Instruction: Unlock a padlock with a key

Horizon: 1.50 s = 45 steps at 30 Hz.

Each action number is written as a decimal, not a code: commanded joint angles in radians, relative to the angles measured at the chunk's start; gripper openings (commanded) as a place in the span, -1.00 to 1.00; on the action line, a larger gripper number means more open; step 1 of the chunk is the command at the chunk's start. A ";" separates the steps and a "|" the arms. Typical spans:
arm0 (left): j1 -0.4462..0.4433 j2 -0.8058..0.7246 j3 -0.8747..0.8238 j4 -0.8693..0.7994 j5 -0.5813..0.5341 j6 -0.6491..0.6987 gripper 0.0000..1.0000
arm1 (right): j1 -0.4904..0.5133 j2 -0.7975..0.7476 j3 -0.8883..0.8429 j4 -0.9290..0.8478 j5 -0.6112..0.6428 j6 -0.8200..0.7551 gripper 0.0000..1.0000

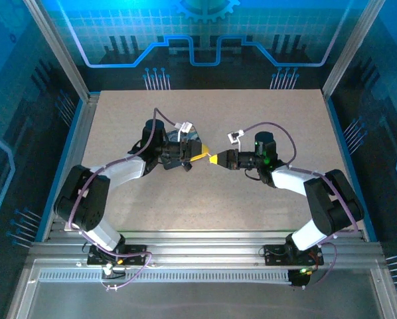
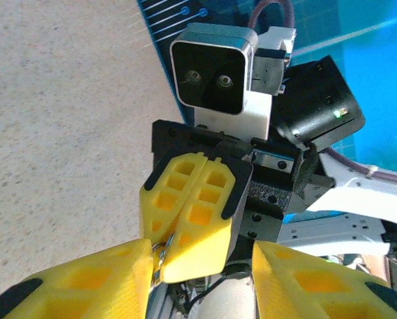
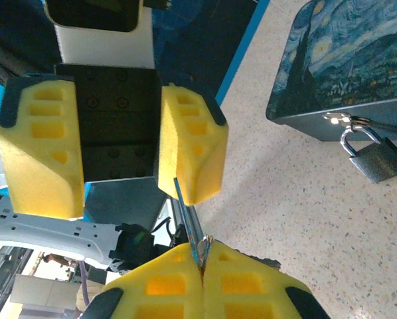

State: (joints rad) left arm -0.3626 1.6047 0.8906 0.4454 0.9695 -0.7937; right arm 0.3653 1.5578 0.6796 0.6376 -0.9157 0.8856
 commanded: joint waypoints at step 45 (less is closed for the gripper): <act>-0.177 0.171 0.010 -0.322 -1.146 0.068 0.10 | -0.008 -0.016 0.058 -0.399 0.005 -0.265 -1.00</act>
State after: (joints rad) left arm -0.5350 1.7592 0.8841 0.0334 -0.1539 -0.7563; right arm 0.3653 1.5352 0.7399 0.2329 -0.8833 0.6342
